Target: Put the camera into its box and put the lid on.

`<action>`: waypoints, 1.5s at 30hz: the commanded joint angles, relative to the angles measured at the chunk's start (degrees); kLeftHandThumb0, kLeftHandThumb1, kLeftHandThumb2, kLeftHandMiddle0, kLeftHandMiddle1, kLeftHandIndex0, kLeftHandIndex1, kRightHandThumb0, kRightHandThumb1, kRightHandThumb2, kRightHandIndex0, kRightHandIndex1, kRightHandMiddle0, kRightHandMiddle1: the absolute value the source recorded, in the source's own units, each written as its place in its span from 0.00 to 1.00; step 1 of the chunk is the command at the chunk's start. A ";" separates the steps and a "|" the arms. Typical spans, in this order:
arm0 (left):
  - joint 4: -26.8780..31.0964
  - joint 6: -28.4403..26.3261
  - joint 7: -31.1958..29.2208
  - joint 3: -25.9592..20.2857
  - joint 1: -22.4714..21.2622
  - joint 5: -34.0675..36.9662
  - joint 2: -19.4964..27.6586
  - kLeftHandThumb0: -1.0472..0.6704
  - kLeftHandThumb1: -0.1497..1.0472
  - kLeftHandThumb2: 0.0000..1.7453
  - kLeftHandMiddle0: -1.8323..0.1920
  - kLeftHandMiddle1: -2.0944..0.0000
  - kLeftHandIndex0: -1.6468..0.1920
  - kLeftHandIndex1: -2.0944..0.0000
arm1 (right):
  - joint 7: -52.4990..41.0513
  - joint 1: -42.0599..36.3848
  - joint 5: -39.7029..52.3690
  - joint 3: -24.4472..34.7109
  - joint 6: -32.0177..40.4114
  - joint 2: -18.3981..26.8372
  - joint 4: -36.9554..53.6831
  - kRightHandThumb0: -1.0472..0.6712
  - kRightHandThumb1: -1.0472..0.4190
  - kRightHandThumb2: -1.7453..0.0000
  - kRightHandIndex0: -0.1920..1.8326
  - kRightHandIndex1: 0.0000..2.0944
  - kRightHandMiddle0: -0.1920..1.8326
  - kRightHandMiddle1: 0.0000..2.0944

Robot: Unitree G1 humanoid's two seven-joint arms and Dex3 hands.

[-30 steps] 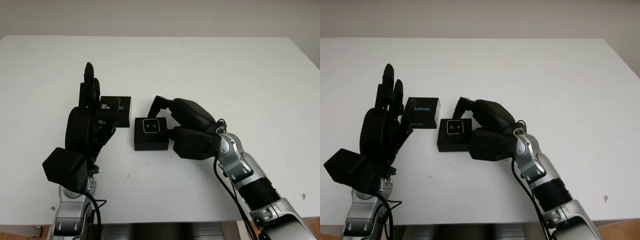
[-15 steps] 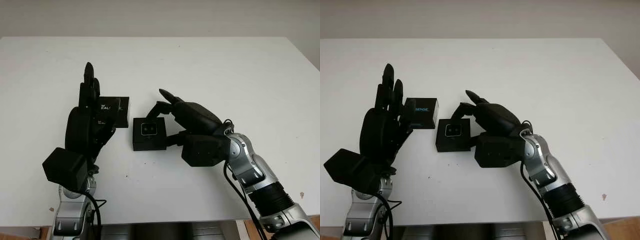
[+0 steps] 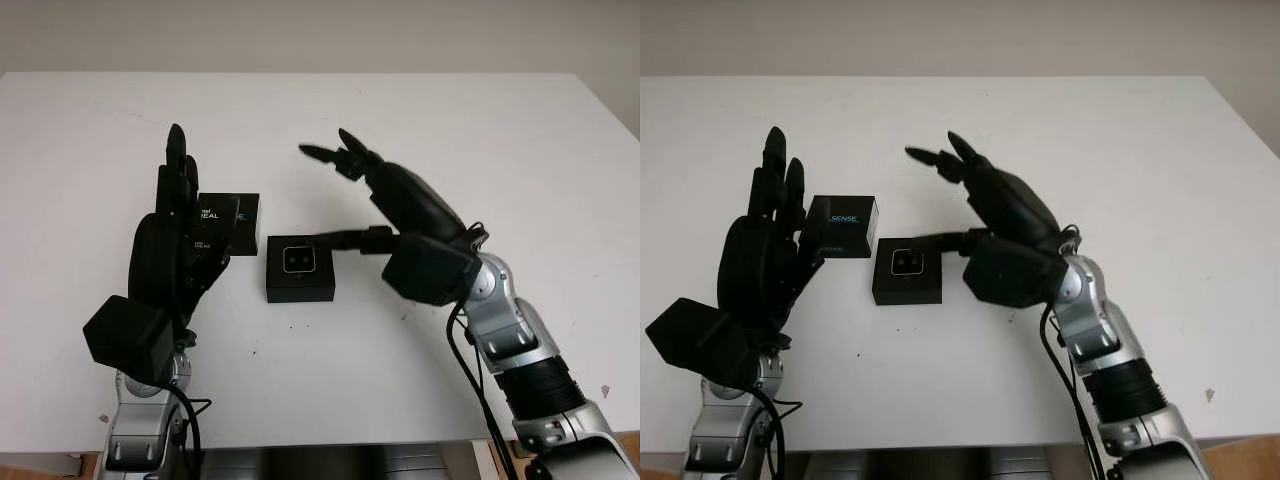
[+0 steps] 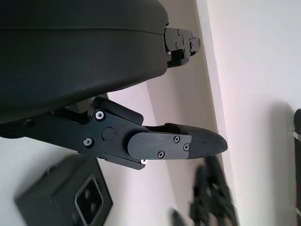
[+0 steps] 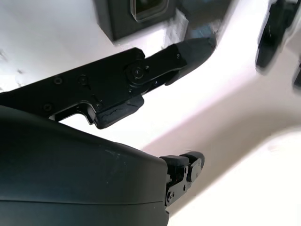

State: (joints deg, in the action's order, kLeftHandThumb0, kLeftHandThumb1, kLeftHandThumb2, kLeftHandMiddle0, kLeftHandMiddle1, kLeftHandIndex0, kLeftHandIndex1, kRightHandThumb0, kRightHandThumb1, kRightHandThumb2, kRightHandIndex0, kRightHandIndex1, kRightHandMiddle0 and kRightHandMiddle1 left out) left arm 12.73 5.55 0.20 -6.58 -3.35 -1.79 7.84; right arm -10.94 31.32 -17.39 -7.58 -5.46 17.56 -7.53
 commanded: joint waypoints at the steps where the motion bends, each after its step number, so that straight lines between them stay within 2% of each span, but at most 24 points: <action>1: 2.84 -1.23 0.13 -2.67 -1.90 0.26 2.09 0.20 1.00 0.17 0.85 0.94 0.87 0.94 | -0.90 0.65 4.66 2.94 1.71 -1.23 1.35 0.19 0.08 0.97 0.13 0.05 0.16 0.06; 5: 3.19 -0.60 -0.63 -6.41 -4.90 0.01 6.55 0.25 1.00 0.11 0.72 0.90 0.75 0.89 | -0.83 0.50 10.94 6.48 3.69 -2.76 1.29 0.19 0.01 0.94 0.13 0.05 0.14 0.05; 8: 2.27 -0.66 -2.47 -8.00 -6.89 -3.73 12.88 0.26 1.00 0.08 0.65 0.88 0.70 0.86 | 1.19 0.70 11.11 7.47 4.26 -3.09 0.49 0.14 0.00 0.78 0.15 0.06 0.14 0.06; 11: 1.67 -2.96 -6.71 -7.91 -8.46 -6.45 19.12 0.26 0.97 0.04 0.68 0.93 0.73 0.89 | -0.03 0.56 13.27 8.20 6.26 -3.09 0.29 0.14 0.00 0.74 0.15 0.05 0.14 0.06; 14: -1.47 -2.71 -12.76 -5.86 -11.37 -10.69 27.07 0.22 0.95 0.03 0.76 0.98 0.77 0.93 | -1.80 0.49 16.10 9.03 8.17 -3.18 -0.79 0.16 0.00 0.73 0.13 0.04 0.12 0.06; 17: -6.71 -2.38 -20.99 -1.94 -17.48 -12.95 34.20 0.19 0.93 0.02 0.86 1.00 0.84 0.97 | -2.82 0.53 18.45 9.89 9.77 -3.23 -2.24 0.18 0.00 0.72 0.13 0.04 0.11 0.07; 21: -15.51 0.64 -27.13 4.84 -25.70 -17.02 38.07 0.16 0.89 0.02 0.90 0.99 0.89 0.99 | -2.71 0.29 19.13 10.09 10.90 -3.15 -2.72 0.20 0.00 0.70 0.13 0.04 0.11 0.09; 25: -22.68 2.40 -32.20 11.13 -32.94 -21.36 39.08 0.14 0.88 0.03 0.93 0.99 0.91 0.99 | -2.61 0.11 19.81 10.60 11.58 -3.13 -2.69 0.19 0.00 0.71 0.12 0.04 0.09 0.10; 30: -30.90 6.64 -33.11 15.87 -38.75 -24.58 38.03 0.13 0.87 0.03 0.94 0.98 0.93 0.99 | -3.52 0.06 21.16 11.36 12.02 -2.81 -2.54 0.19 0.00 0.70 0.11 0.03 0.08 0.10; 38: -45.75 13.49 -26.36 20.60 -45.32 -29.35 34.36 0.12 0.87 0.03 0.95 0.98 0.95 0.99 | -4.82 0.07 22.49 12.15 12.53 -2.41 -2.24 0.20 0.00 0.70 0.09 0.02 0.05 0.11; 45: -54.01 14.23 -22.44 22.52 -48.05 -31.30 32.17 0.18 0.84 0.03 0.94 0.97 0.94 0.98 | -3.95 -0.20 22.69 12.27 14.91 -2.51 -0.29 0.21 0.00 0.70 0.10 0.02 0.05 0.12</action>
State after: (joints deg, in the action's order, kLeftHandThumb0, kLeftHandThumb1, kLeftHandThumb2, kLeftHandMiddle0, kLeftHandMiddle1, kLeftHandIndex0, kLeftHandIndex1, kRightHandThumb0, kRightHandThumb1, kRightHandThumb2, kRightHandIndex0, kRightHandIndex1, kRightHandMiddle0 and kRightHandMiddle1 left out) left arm -39.97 19.42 -22.99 15.28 -49.78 -32.62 40.22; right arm -14.95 31.28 5.17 4.45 9.24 14.67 -9.17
